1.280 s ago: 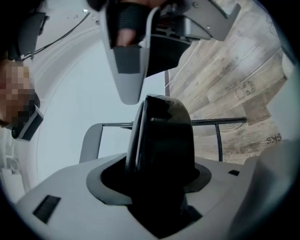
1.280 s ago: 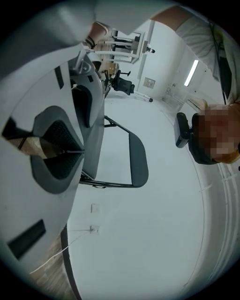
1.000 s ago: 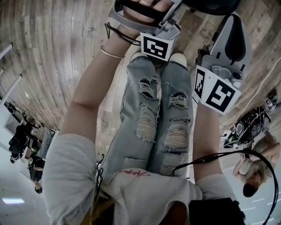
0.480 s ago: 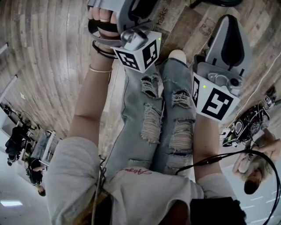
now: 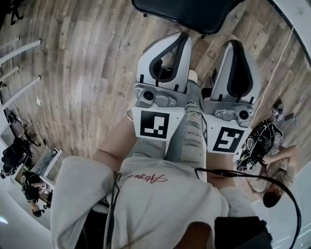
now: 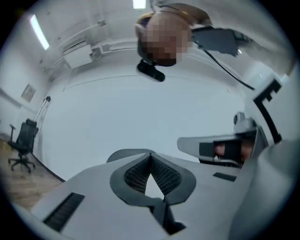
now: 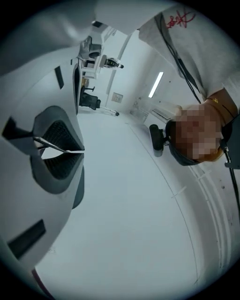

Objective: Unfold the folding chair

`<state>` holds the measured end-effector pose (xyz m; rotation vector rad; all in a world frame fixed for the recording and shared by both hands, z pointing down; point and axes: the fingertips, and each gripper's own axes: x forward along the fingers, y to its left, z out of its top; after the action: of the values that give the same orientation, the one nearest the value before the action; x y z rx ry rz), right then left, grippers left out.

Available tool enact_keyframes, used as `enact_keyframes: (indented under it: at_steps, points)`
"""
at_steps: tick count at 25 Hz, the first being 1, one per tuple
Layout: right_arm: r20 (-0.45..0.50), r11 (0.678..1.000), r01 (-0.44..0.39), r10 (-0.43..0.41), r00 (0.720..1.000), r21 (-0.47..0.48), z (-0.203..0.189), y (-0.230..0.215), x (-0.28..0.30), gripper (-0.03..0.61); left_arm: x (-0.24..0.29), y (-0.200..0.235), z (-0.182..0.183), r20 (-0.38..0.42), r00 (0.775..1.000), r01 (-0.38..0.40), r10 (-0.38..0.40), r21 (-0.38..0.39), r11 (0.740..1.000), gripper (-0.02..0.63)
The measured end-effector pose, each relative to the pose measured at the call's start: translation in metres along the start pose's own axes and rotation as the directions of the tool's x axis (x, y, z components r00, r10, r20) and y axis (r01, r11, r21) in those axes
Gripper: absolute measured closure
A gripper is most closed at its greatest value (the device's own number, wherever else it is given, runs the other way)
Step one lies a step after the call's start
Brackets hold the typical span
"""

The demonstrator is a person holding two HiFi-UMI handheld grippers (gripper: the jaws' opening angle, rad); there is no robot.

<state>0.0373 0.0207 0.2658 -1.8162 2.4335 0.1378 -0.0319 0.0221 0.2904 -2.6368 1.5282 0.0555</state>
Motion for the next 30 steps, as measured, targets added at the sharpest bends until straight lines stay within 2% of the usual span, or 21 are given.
enact_keyframes:
  at_steps: [2, 3, 5, 7, 11, 14, 17, 20, 30]
  points:
    - [0.015, 0.999, -0.002, 0.001, 1.0, 0.034, 0.059, -0.002, 0.004, 0.551, 0.005, 0.005, 0.067, 0.036, 0.999, 0.007, -0.003, -0.104, 0.995, 0.6]
    - [0.021, 0.999, -0.002, 0.001, 1.0, 0.042, 0.085, -0.001, 0.004, 0.551, 0.005, 0.005, 0.094, 0.047, 0.999, 0.01, -0.005, -0.11, 0.994, 0.6]
    - [0.033, 0.999, -0.013, 0.012, 0.999, 0.029, 0.127, 0.004, 0.003, 0.551, 0.002, 0.003, 0.138, 0.058, 0.998, 0.024, -0.021, -0.066, 0.998, 0.6]
    - [0.044, 0.999, -0.027, 0.027, 0.999, 0.019, 0.156, 0.008, 0.003, 0.551, 0.0, 0.003, 0.17, 0.065, 0.997, 0.034, -0.031, -0.055, 0.998, 0.6]
    - [0.059, 0.997, -0.037, 0.034, 0.998, 0.063, 0.188, 0.008, 0.004, 0.551, 0.001, 0.008, 0.211, 0.1, 0.995, 0.035, -0.023, -0.116, 0.993, 0.6]
    - [0.08, 0.997, -0.067, 0.064, 0.995, 0.032, 0.208, 0.019, 0.004, 0.551, 0.0, 0.01, 0.232, 0.141, 0.989, 0.058, -0.038, -0.14, 0.988, 0.6]
    - [0.088, 0.997, -0.08, 0.082, 0.993, -0.022, 0.218, 0.029, 0.001, 0.551, -0.005, 0.011, 0.244, 0.164, 0.986, 0.059, -0.039, -0.122, 0.991, 0.6]
    - [0.088, 0.996, -0.074, 0.078, 0.993, -0.046, 0.219, 0.03, -0.001, 0.551, -0.007, 0.007, 0.246, 0.169, 0.984, 0.068, -0.052, -0.092, 0.993, 0.6]
    - [0.103, 0.996, -0.069, 0.076, 0.992, -0.063, 0.229, 0.032, 0.003, 0.551, -0.009, 0.009, 0.253, 0.183, 0.982, 0.072, -0.056, -0.082, 0.994, 0.6]
